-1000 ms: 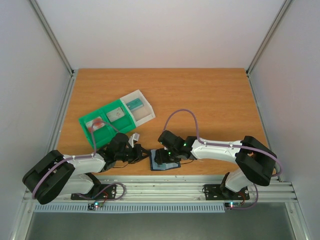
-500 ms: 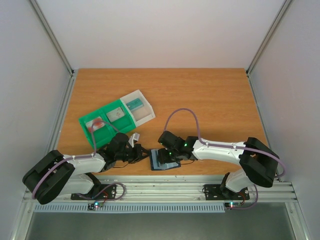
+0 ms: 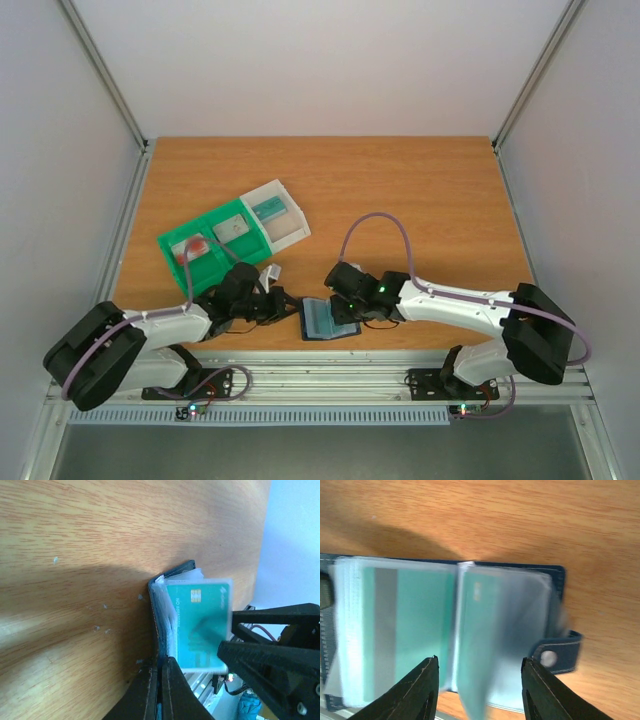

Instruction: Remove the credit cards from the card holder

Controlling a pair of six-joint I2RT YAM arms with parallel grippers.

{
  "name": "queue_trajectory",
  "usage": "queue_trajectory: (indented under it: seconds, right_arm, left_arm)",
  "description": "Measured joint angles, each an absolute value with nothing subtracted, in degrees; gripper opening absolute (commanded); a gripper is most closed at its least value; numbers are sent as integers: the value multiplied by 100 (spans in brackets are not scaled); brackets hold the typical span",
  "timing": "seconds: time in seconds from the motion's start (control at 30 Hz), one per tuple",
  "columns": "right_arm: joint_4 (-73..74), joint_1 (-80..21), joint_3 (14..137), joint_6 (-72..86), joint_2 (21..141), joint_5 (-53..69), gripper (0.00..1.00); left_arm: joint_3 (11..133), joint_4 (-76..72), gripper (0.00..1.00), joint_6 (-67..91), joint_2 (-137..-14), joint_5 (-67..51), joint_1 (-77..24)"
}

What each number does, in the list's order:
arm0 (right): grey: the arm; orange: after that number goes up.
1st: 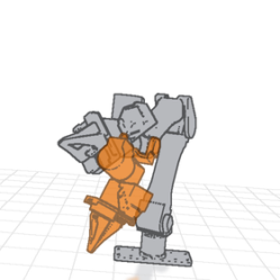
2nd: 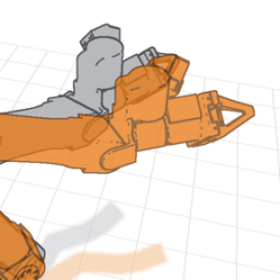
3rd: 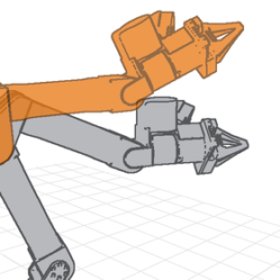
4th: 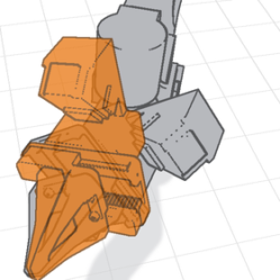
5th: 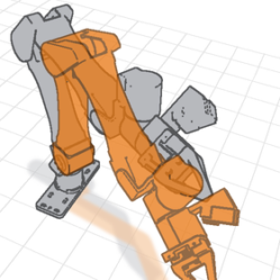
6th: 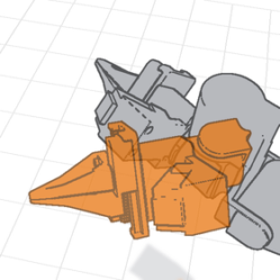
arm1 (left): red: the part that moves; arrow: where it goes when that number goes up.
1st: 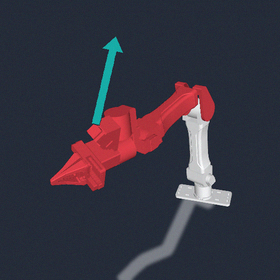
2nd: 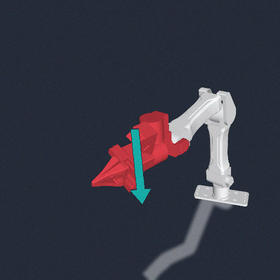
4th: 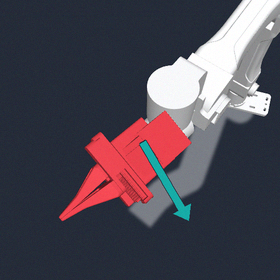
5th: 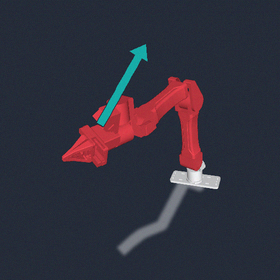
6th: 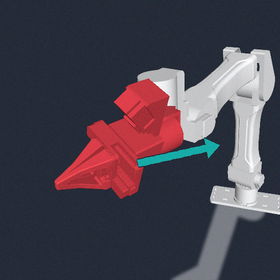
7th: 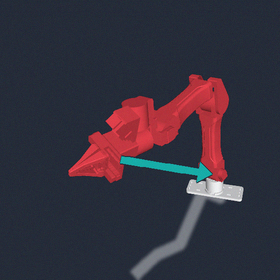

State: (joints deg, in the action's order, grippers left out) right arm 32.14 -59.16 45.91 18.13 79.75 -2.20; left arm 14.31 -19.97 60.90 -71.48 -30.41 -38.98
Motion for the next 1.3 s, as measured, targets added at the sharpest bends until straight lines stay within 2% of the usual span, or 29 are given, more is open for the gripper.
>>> queue_trajectory:
  seconds: [0.17,0.37,0.5,0.67,0.9,1.3]
  right_arm:
    - [3590,-5909,4582,1815,7752,-604,38]
    - [3739,-5909,4530,1806,7629,-816,27]
    - [3671,-5909,4512,1765,7489,-735,22]
    - [3354,-5909,4512,1697,7446,-462,20]
    - [3111,-5909,4512,1680,7789,-316,20]
    - [3103,-5909,4370,1680,8152,-679,17]
  left_arm:
    - [1549,-1551,2,5861,-6976,-2978,-3898]
    - [1758,-779,30,5634,-6711,-2773,-3898]
    - [1940,-220,38,5481,-6364,-2587,-3898]
    - [2193,294,39,5374,-5933,-2456,-3898]
    - [2250,283,38,5400,-5981,-2536,-3898]
    - [2185,-1177,36,5874,-7411,-2794,-4296]
